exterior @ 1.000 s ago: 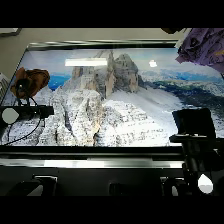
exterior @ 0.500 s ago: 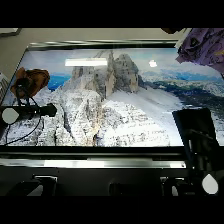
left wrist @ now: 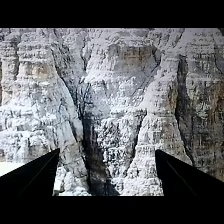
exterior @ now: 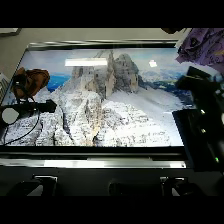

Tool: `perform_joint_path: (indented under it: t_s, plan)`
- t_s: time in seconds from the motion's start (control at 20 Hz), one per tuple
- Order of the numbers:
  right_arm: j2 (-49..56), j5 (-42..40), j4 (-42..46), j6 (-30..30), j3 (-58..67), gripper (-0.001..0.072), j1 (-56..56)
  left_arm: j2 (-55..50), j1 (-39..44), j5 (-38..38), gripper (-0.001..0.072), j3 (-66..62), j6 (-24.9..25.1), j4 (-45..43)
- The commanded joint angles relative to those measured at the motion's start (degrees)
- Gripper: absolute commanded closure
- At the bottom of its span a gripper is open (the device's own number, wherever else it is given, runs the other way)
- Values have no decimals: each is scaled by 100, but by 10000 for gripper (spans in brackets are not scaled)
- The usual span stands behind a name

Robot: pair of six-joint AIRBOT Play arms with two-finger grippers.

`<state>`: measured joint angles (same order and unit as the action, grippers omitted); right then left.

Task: Fold the clothes and pants, and hang the long-sleeved shirts on hangers.

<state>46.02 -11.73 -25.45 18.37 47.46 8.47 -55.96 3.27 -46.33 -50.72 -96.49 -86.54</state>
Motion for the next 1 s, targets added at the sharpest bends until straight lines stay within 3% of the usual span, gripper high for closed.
perform_joint_path:
  t_s: [0.0,0.05,0.1,0.2,0.3,0.35,0.4,0.45,0.65,0.8,0.95]
  plan:
    - [1541,-2841,-2745,4878,1134,645,1167,-2,2,105,34,-4,2,-4]
    - [1790,-3731,-3471,5753,1233,645,1414,-2,2,118,34,-4,2,-7]
    - [1921,-4284,-3930,5899,1233,645,1591,-2,0,118,34,-4,2,-7]
    - [1956,-4800,-4872,5716,1235,644,1749,-2,2,85,33,-4,-9,-4]
    - [1840,-4811,-5801,5287,1235,609,1749,-4,-59,50,31,-7,-369,-55]
    - [1784,-4747,-6048,5082,1235,482,1749,-2,-195,50,29,-35,-730,-133]
    - [1742,-4680,-6127,4881,1235,353,1740,-4,-415,61,21,-129,-1012,-175]
    - [1707,-4618,-6085,4618,1235,330,1700,-35,-710,125,-2,-313,-1067,-177]
    - [1665,-4492,-6601,4052,1235,330,811,-1176,-1838,-267,-13,-2188,-96,-538]
    - [1665,-4513,-6902,4057,1235,329,267,-2564,-2350,-319,-13,-3401,-105,-706]
    - [1665,-4586,-6835,4205,1235,290,168,-3659,-2544,492,-13,-3836,-214,-704]
